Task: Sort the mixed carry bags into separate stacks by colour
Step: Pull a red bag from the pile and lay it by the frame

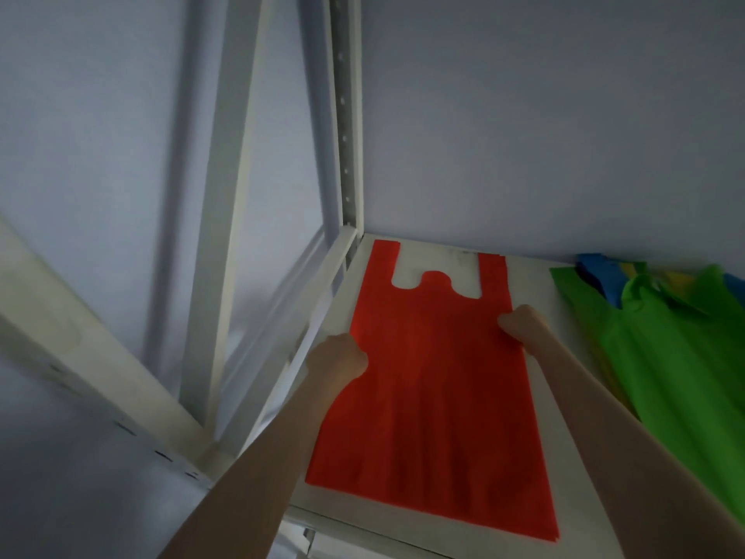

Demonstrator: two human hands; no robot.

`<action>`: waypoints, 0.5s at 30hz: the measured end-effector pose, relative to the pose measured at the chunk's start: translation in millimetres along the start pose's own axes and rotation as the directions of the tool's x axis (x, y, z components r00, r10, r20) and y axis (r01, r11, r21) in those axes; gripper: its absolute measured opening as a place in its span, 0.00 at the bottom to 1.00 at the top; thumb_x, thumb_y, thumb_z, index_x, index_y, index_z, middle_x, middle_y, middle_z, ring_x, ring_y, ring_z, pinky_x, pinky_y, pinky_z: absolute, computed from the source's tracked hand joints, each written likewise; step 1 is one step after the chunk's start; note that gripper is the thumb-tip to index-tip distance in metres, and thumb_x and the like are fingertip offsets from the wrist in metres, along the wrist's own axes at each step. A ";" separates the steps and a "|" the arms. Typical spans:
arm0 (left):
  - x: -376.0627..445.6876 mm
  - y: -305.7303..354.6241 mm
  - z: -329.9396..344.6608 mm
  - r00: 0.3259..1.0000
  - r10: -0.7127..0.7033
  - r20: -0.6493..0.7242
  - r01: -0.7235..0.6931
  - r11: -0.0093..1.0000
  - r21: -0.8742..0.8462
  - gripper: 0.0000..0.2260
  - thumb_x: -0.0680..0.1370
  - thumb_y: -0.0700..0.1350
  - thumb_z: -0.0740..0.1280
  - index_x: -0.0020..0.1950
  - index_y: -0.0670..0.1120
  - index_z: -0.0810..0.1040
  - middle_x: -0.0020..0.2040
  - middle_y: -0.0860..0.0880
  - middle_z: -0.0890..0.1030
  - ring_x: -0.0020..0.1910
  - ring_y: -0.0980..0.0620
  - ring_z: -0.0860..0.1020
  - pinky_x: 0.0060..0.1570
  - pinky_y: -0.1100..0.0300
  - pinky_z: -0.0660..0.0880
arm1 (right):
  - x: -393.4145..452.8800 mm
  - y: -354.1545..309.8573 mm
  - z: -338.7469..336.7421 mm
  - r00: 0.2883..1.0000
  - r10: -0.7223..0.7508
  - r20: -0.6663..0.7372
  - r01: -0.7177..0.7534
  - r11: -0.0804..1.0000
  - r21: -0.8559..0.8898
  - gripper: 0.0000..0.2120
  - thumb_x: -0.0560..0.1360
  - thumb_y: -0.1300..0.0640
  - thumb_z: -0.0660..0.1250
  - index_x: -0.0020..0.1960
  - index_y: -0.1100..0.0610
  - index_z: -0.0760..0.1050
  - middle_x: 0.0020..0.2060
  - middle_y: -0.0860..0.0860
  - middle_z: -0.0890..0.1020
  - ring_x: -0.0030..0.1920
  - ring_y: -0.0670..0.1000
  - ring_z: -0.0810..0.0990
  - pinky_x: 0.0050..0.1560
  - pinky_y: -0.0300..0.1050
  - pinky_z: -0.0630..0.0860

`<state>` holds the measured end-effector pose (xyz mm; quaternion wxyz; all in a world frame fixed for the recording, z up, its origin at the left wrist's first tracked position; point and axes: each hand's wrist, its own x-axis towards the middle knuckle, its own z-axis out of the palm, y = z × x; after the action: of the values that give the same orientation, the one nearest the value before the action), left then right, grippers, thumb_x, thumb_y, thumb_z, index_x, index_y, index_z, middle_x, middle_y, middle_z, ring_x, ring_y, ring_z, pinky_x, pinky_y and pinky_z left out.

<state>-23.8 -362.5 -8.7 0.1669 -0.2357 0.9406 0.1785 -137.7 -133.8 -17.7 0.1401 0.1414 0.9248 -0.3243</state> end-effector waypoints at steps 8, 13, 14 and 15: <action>-7.6 6.0 1.1 0.989 -0.059 -0.139 0.067 0.996 0.058 0.17 0.79 0.41 0.60 0.67 0.39 0.65 0.66 0.40 0.72 0.64 0.44 0.73 0.58 0.55 0.73 | 2.0 3.4 5.0 0.999 0.004 -0.052 -0.005 1.000 -0.026 0.21 0.74 0.66 0.59 0.65 0.71 0.63 0.58 0.66 0.75 0.55 0.62 0.77 0.44 0.48 0.72; -16.5 22.7 4.8 0.983 -0.014 -0.182 0.026 0.998 0.063 0.16 0.80 0.39 0.59 0.67 0.39 0.64 0.66 0.39 0.68 0.65 0.43 0.70 0.58 0.53 0.72 | 0.2 11.6 -5.9 0.996 -0.082 -0.033 0.082 0.997 -0.016 0.07 0.73 0.67 0.59 0.51 0.64 0.69 0.50 0.64 0.74 0.46 0.59 0.78 0.42 0.44 0.70; -18.8 28.9 5.0 0.981 -0.007 -0.196 0.021 0.997 0.073 0.17 0.80 0.39 0.59 0.68 0.39 0.64 0.67 0.39 0.67 0.65 0.42 0.69 0.59 0.53 0.72 | -1.1 14.1 -10.6 0.995 -0.101 -0.024 0.100 0.995 -0.026 0.05 0.73 0.67 0.59 0.49 0.64 0.70 0.50 0.64 0.75 0.44 0.58 0.78 0.41 0.43 0.69; -21.3 35.9 4.8 0.978 0.003 -0.207 0.015 0.996 0.085 0.18 0.80 0.38 0.59 0.69 0.38 0.63 0.67 0.39 0.66 0.66 0.42 0.68 0.59 0.52 0.72 | -1.4 17.3 -15.4 0.992 -0.128 -0.013 0.127 0.991 -0.035 0.08 0.74 0.67 0.59 0.52 0.66 0.71 0.52 0.64 0.75 0.46 0.59 0.78 0.40 0.42 0.69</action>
<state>-23.0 -322.7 4.8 0.0785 -0.2485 0.9589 0.1119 -132.9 -111.2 -15.3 0.1142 0.0821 0.9384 -0.3155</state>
